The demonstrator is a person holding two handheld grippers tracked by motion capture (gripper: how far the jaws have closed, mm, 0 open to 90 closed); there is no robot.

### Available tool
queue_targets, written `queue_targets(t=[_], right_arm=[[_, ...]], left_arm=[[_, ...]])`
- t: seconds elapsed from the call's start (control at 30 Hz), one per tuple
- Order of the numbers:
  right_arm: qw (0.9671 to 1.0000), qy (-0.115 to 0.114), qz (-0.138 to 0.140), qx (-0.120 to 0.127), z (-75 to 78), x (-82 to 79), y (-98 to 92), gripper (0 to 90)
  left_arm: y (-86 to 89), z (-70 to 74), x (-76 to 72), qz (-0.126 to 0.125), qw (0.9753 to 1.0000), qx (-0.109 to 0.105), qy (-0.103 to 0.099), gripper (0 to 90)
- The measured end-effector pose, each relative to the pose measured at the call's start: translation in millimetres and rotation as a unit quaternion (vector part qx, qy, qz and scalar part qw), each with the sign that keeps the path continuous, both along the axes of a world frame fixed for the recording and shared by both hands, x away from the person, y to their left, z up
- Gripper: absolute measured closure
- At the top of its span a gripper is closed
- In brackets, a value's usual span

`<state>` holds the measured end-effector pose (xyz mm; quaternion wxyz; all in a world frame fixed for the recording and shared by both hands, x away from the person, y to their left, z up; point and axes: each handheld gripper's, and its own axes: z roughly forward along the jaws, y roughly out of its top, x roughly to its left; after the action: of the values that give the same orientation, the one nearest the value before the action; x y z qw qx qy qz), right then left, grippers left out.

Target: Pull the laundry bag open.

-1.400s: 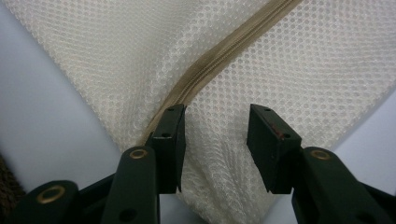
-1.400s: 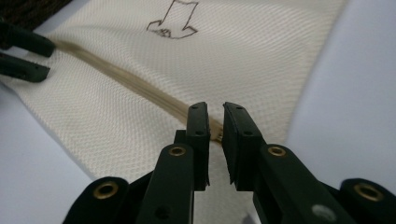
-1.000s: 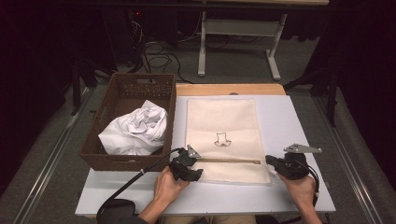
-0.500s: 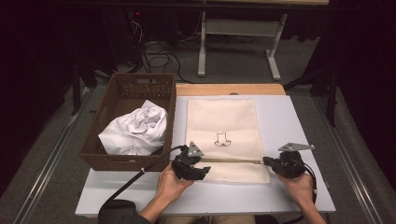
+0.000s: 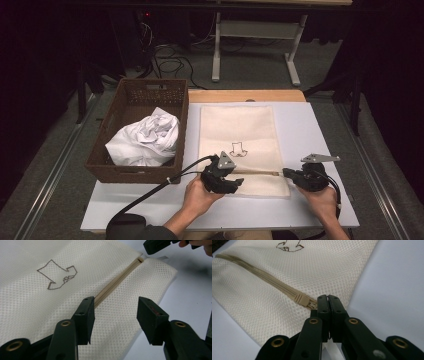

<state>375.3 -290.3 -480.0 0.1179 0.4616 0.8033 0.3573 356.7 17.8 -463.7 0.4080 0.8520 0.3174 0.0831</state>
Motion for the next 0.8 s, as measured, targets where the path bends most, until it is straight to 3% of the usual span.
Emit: queue_targets(t=[0.3,0.47,0.73,0.8], right_arm=[[1.0,0.003,-0.001,-0.004,-3.9,1.1,2.6,88.6],[1.0,0.004,0.0,-0.005,-5.3,1.3,3.4,87.9],[1.0,0.006,-0.002,-0.002,-8.7,2.6,2.9,87.6],[1.0,0.007,0.0,-0.003,-9.4,2.4,3.3,86.1]], left_arm=[[-21.1,0.2,3.9,-0.017,0.9999,0.002,0.002,49.3],[-34.8,5.9,8.7,-0.025,0.9996,0.004,0.012,56.7],[-53.8,5.1,14.7,-0.04,0.999,0.014,0.01,58.6],[-57.0,6.1,16.7,-0.041,0.9991,0.003,0.011,59.5]])
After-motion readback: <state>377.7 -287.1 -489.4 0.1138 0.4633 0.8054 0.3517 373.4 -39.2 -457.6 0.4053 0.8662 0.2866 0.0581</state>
